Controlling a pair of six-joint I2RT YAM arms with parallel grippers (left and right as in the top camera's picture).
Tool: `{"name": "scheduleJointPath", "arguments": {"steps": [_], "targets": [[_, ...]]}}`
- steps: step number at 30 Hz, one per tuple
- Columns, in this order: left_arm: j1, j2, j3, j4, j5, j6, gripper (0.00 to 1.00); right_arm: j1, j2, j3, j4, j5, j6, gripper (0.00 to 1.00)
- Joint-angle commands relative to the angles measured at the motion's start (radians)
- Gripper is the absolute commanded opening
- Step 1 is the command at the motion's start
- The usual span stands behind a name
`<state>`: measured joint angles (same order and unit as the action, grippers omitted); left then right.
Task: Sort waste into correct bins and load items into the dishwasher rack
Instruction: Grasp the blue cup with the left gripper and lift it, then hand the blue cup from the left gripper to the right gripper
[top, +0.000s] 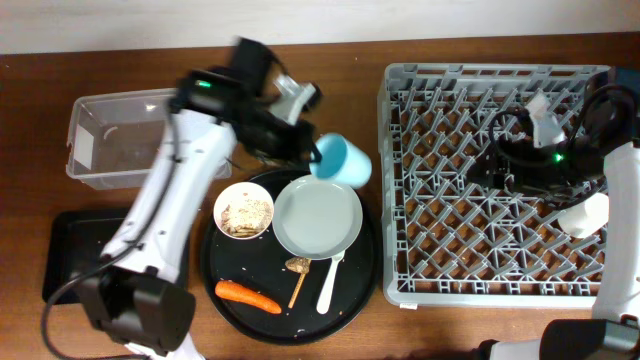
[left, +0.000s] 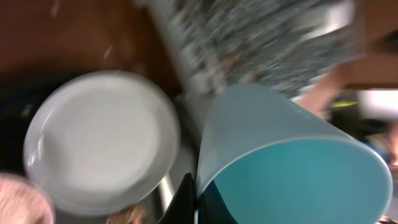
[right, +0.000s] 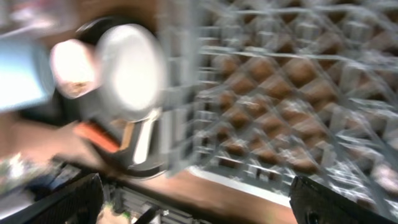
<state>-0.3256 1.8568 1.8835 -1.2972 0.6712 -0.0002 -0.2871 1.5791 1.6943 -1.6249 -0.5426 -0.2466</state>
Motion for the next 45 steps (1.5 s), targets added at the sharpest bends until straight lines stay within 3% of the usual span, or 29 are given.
{"name": "scheduleJointPath", "arguments": {"steps": [1,4,9,17,26,32,45], "targets": [[0.095,-0.026,0.019,0.028,0.533,0.140,0.00,0.006,-0.011,0.008,-0.041,-0.388,-0.298,0.98],[0.111,-0.026,0.019,0.034,0.724,0.199,0.00,0.029,-0.011,0.008,-0.061,-0.535,-0.402,0.99],[0.098,-0.026,0.019,0.071,0.834,0.200,0.00,0.129,-0.008,0.008,-0.016,-0.663,-0.404,0.98],[0.070,-0.026,0.019,0.081,0.816,0.200,0.00,0.274,-0.008,0.008,0.098,-0.824,-0.404,0.99],[0.057,-0.026,0.018,0.078,0.719,0.200,0.00,0.288,-0.008,0.008,0.175,-1.007,-0.404,0.98],[0.035,-0.026,0.018,0.086,0.691,0.200,0.00,0.288,-0.008,0.008,0.175,-1.009,-0.404,0.88],[0.035,-0.026,0.018,0.147,0.700,0.165,0.00,0.328,-0.008,0.008,0.175,-0.986,-0.404,0.81]]}}
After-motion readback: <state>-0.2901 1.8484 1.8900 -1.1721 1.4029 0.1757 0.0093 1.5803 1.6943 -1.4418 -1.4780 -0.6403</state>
